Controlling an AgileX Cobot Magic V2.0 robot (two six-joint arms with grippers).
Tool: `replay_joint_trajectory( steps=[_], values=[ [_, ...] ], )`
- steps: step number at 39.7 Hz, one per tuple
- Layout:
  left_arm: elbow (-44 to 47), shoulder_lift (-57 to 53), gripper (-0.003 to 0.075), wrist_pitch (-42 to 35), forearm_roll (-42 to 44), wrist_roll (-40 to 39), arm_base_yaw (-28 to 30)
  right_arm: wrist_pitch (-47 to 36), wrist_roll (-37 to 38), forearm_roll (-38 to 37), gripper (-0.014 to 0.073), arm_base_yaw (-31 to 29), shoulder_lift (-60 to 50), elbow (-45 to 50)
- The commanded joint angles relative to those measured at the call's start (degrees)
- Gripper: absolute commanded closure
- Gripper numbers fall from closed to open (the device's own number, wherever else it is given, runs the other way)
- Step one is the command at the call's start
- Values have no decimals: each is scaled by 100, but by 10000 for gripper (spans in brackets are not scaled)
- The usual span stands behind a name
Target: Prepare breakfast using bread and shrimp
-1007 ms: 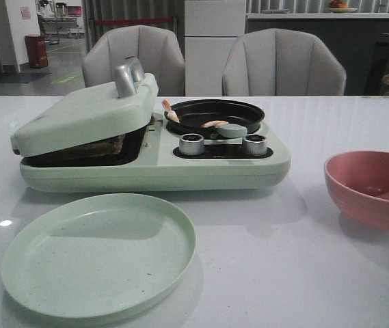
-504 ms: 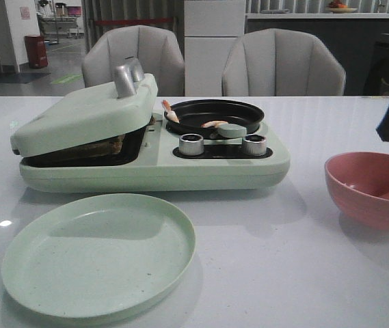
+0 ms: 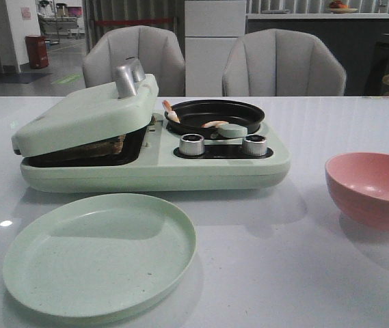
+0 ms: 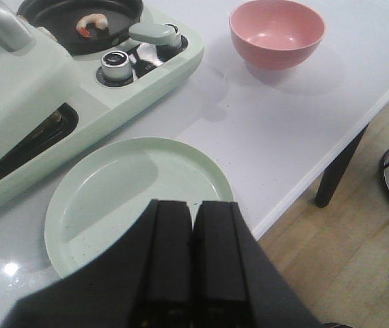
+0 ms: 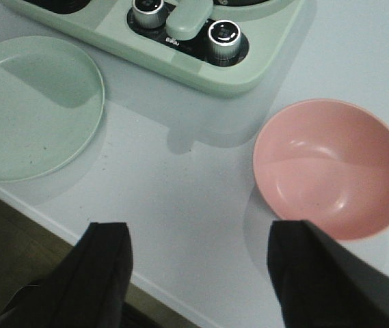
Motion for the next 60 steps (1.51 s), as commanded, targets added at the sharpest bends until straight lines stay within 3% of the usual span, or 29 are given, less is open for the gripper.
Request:
replay_joint_trajectory(
  steps=[1, 10, 23, 26, 40, 60],
  values=[
    [-153, -22, 622, -392, -89, -66, 25, 123, -31, 23, 58, 7, -668, 3],
    [-153, -22, 622, -392, -89, -66, 25, 511, 748, -615, 58, -23, -1993, 529],
    [-153, -22, 622, -392, -89, -66, 25, 463, 853, -882, 76, -23, -2126, 765],
    [-153, -22, 622, -392, -89, -66, 25, 373, 853, -895, 136, -23, -2126, 765],
    [-153, -22, 622, -403, -89, -66, 25, 298, 853, -895, 578, -23, -2126, 771],
    [-153, -22, 622, -403, -89, -66, 25, 510, 853, -895, 572, -23, -2126, 771]
  ],
)
